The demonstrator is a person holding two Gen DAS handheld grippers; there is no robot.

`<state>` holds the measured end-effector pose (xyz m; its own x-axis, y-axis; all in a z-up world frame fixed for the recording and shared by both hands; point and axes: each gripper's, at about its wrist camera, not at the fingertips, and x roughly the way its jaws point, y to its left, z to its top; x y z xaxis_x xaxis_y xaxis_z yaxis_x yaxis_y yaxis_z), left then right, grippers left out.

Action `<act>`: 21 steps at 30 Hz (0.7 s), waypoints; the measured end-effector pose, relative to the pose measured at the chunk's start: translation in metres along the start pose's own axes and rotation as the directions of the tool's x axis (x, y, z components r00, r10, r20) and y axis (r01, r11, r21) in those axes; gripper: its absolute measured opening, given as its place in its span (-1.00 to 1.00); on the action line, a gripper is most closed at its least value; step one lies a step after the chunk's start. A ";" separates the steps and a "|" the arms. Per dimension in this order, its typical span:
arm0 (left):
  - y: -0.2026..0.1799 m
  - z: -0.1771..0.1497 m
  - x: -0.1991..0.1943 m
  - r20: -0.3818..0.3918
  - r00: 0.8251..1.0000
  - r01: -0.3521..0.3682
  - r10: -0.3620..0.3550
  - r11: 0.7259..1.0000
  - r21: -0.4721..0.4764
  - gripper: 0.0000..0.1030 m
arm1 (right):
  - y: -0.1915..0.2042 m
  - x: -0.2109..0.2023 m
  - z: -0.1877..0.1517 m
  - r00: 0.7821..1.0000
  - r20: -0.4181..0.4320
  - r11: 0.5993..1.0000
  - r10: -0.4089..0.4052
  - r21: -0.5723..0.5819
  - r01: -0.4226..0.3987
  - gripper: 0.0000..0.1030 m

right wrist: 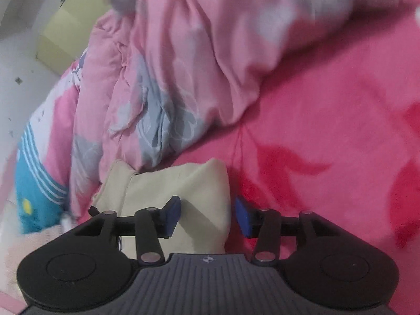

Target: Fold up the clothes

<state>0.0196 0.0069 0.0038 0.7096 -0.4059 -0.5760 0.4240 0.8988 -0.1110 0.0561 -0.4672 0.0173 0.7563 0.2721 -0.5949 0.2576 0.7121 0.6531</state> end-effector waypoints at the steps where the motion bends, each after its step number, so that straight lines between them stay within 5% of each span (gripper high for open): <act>1: 0.000 0.000 0.000 0.001 1.000 0.001 -0.001 1.000 -0.001 -0.81 | -0.003 0.005 0.000 1.000 -0.013 1.000 0.016 0.015 -0.016 -0.15; 2: 0.000 0.000 0.000 0.002 1.000 0.002 -0.002 1.000 -0.003 -0.81 | -0.007 0.010 -0.001 0.999 -0.025 0.999 0.032 0.030 -0.032 -0.25; 4: 0.001 -0.001 0.000 0.003 1.000 0.005 -0.005 1.000 -0.007 -0.81 | 0.008 0.005 -0.004 0.999 0.024 0.998 0.026 -0.059 -0.024 -0.83; 7: 0.001 -0.001 0.000 0.005 1.000 0.004 -0.004 1.000 -0.007 -0.81 | 0.037 -0.001 -0.014 0.993 0.116 0.966 -0.030 -0.252 0.059 -0.87; 10: 0.000 -0.001 -0.001 0.006 1.000 0.001 -0.001 1.000 -0.003 -0.81 | 0.075 0.010 -0.037 0.949 0.244 0.804 -0.198 -0.513 0.300 -0.87; 12: 0.001 -0.001 -0.001 0.005 1.000 0.001 -0.001 1.000 -0.004 -0.80 | 0.075 0.035 -0.045 0.916 0.246 0.707 -0.316 -0.583 0.400 -0.85; 13: 0.001 -0.001 -0.001 0.005 1.000 0.001 -0.001 1.000 -0.005 -0.80 | 0.074 0.034 -0.043 0.909 0.252 0.708 -0.331 -0.571 0.416 -0.81; 17: 0.001 -0.001 -0.001 0.005 1.000 0.002 -0.002 1.000 -0.005 -0.80 | 0.070 0.016 -0.026 0.896 0.283 0.769 -0.343 -0.464 0.441 -0.12; 21: 0.001 -0.001 -0.001 0.006 1.000 0.003 -0.003 1.000 -0.006 -0.80 | 0.071 -0.030 -0.017 0.898 0.336 0.838 -0.284 -0.368 0.402 -0.12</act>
<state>0.0188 0.0085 0.0033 0.7119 -0.4092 -0.5708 0.4227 0.8987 -0.1170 0.0412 -0.4139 0.0734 0.8081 -0.1748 -0.5625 0.2990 0.9445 0.1359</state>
